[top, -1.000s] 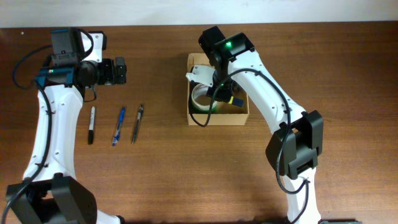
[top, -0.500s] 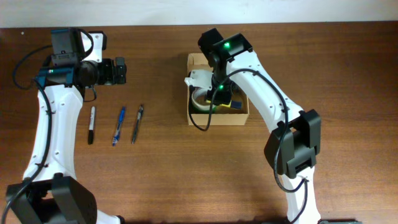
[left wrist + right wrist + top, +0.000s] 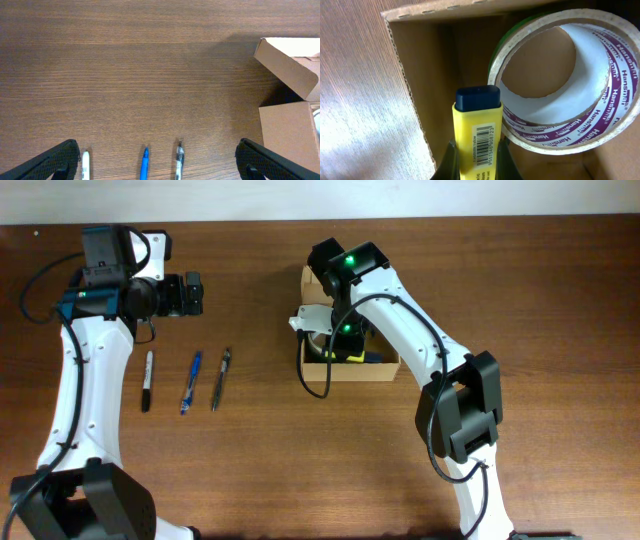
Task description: Pack container
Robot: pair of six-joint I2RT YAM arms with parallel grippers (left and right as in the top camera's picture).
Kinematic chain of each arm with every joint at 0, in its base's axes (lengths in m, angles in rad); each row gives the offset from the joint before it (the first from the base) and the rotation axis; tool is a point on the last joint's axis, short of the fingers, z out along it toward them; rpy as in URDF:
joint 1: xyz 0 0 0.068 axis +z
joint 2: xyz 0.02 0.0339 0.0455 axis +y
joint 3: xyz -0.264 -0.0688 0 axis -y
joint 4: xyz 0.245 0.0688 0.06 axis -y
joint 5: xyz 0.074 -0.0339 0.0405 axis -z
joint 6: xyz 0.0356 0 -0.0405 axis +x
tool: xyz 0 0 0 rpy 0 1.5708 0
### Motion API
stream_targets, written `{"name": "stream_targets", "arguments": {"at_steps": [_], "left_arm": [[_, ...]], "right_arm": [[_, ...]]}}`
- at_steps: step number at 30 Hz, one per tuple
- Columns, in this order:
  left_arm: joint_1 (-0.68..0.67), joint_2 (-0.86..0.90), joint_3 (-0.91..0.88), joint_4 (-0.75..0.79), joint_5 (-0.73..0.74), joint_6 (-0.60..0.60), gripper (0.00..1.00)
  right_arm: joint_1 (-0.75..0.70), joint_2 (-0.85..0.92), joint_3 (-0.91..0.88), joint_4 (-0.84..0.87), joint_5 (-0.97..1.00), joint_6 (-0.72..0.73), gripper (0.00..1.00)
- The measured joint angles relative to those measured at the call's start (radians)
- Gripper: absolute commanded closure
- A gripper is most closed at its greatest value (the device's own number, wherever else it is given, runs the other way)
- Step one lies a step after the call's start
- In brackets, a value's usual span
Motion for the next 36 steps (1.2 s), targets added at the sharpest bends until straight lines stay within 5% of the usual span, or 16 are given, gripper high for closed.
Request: {"name": "stream_targets", "arguments": {"at_steps": [3,4,9,17,20,25,31,36], "left_arm": [[0.0,0.0,0.0,0.0,0.0,0.0,0.01],[0.0,0.0,0.0,0.0,0.0,0.0,0.01],[0.0,0.0,0.0,0.0,0.0,0.0,0.01],[0.0,0.0,0.0,0.0,0.0,0.0,0.01],[0.0,0.0,0.0,0.0,0.0,0.0,0.01],[0.0,0.0,0.0,0.0,0.0,0.0,0.01],[0.0,0.0,0.0,0.0,0.002,0.0,0.01],[0.0,0.0,0.0,-0.001,0.011,0.0,0.01]], "right_arm": [[0.0,0.0,0.0,-0.006,0.0,-0.001,0.96],[0.0,0.0,0.0,-0.007,0.0,-0.002,0.83],[0.0,0.0,0.0,-0.018,-0.002,0.0,0.5],[0.002,-0.01,0.0,-0.02,0.015,0.028,0.52],[0.002,-0.061,-0.005,0.024,0.058,0.094,0.32],[-0.023,-0.285,-0.013,0.138,0.106,0.258,0.21],[-0.284,-0.62,0.003,0.227,0.105,0.497,0.09],[-0.625,-0.682,0.014,0.224,0.051,0.651,0.01]]}}
